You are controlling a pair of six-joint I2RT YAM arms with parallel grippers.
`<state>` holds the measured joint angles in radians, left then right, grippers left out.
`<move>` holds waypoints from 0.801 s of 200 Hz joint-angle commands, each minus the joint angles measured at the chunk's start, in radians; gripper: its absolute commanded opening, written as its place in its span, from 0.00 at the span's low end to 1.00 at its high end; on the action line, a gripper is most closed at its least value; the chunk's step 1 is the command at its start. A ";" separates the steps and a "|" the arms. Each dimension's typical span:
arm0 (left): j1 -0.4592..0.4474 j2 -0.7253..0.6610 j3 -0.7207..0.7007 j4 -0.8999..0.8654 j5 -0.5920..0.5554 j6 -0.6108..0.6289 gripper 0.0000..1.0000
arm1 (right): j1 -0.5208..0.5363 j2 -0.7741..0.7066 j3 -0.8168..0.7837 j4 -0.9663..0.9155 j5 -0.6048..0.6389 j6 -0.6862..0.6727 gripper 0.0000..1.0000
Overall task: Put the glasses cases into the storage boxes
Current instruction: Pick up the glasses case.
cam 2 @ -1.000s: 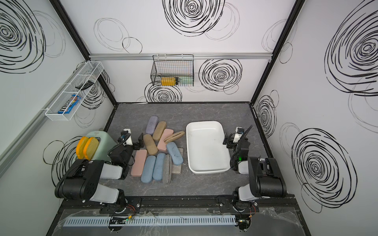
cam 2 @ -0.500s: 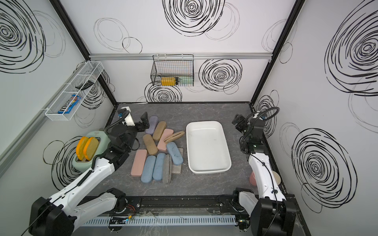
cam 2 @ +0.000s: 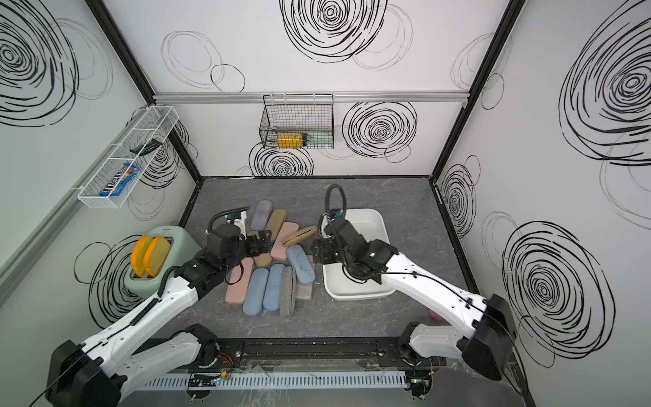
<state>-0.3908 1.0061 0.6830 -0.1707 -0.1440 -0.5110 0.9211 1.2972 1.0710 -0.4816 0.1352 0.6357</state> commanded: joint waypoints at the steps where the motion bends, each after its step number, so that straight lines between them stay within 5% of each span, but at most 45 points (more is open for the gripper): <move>1: 0.135 -0.016 -0.050 -0.015 0.156 -0.111 1.00 | 0.084 0.132 0.063 -0.009 -0.006 -0.009 0.81; 61: 0.182 -0.054 -0.125 -0.022 0.188 -0.090 0.96 | 0.068 0.490 0.309 -0.146 -0.108 -0.060 0.79; 160: 0.060 -0.025 -0.102 -0.075 0.137 -0.058 0.95 | -0.013 0.595 0.316 -0.110 -0.158 -0.107 0.77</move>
<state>-0.3222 0.9901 0.5735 -0.2424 0.0185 -0.5800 0.9039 1.8427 1.3560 -0.5549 -0.0051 0.5468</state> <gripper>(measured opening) 0.950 0.778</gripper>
